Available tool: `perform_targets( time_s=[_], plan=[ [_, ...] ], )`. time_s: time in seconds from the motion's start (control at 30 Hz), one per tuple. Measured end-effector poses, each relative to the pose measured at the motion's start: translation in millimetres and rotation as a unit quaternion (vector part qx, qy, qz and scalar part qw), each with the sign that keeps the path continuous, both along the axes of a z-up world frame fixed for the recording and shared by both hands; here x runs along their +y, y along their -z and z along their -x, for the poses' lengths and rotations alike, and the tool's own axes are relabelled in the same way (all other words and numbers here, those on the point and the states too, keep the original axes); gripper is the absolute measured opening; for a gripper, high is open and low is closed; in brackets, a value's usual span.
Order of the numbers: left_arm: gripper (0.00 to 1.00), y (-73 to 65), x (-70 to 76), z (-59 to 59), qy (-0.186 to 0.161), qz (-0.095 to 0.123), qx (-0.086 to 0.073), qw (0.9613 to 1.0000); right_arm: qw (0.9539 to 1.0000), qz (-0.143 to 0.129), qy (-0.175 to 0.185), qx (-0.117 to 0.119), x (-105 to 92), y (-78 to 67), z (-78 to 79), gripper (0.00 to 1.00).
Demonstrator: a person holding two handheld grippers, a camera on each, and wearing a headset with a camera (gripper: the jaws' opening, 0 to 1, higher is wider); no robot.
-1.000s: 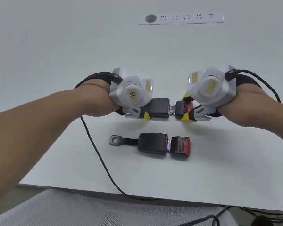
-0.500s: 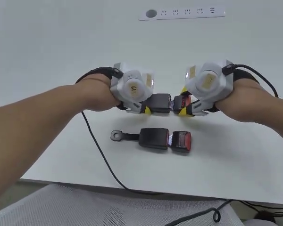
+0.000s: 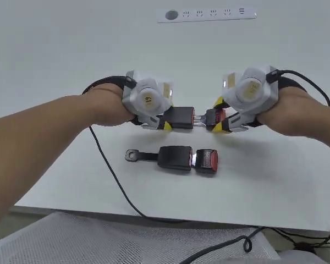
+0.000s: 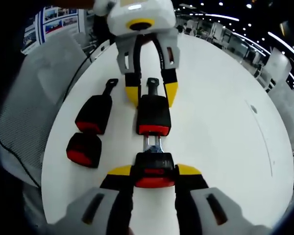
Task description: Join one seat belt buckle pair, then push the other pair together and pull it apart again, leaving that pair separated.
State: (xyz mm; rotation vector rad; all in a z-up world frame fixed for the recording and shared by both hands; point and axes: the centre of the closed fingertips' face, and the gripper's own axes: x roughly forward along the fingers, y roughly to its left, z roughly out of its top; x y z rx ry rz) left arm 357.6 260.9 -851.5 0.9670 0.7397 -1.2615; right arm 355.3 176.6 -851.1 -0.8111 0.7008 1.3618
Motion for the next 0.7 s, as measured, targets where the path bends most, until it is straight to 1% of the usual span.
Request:
perform_targets(
  time_s=[0.07, 0.17, 0.23, 0.27, 0.33, 0.43, 0.53, 0.63, 0.7],
  plan=[
    [0.31, -0.1, -0.8, 0.1, 0.001, -0.001, 0.0, 1.0, 1.0, 0.004, 0.003, -0.001, -10.9, 0.5, 0.6, 0.31],
    [0.32, 0.2, -1.3, -0.1, -0.003, -0.002, 0.004, 1.0, 1.0, 0.004, 0.002, 0.003, -25.9, -1.4, 3.7, 0.32],
    [0.32, 0.9, -0.8, 0.2, -0.002, -0.003, 0.004, 1.0, 1.0, 0.009, 0.001, -0.001, -37.1, -1.4, 4.0, 0.32],
    [0.32, 0.9, -0.8, 0.3, -0.003, -0.002, 0.004, 1.0, 0.9999, 0.01, 0.005, 0.003, -43.4, -1.7, 3.6, 0.32],
    [0.32, 0.9, -0.7, 0.6, -0.004, -0.001, 0.004, 1.0, 0.9999, 0.011, 0.01, 0.001, -54.5, -1.9, 3.3, 0.32],
    [0.32, 1.0, -0.9, 0.7, -0.007, -0.001, 0.004, 1.0, 0.9997, 0.017, 0.015, -0.002, -67.2, -1.3, 3.9, 0.32],
    [0.32, 1.1, -0.5, 0.8, -0.007, -0.001, 0.006, 1.0, 0.9995, 0.024, 0.022, 0.0, -81.9, -1.4, 4.8, 0.32],
    [0.32, 1.3, -0.5, 0.9, -0.009, 0.003, 0.01, 0.9999, 0.9993, 0.03, 0.024, 0.002, -91.8, -1.3, 6.2, 0.32],
    [0.32, 1.6, -0.4, 0.9, -0.007, 0.003, 0.008, 0.9999, 0.999, 0.037, 0.024, -0.001, -97.3, -0.7, 6.9, 0.32]
  ],
)
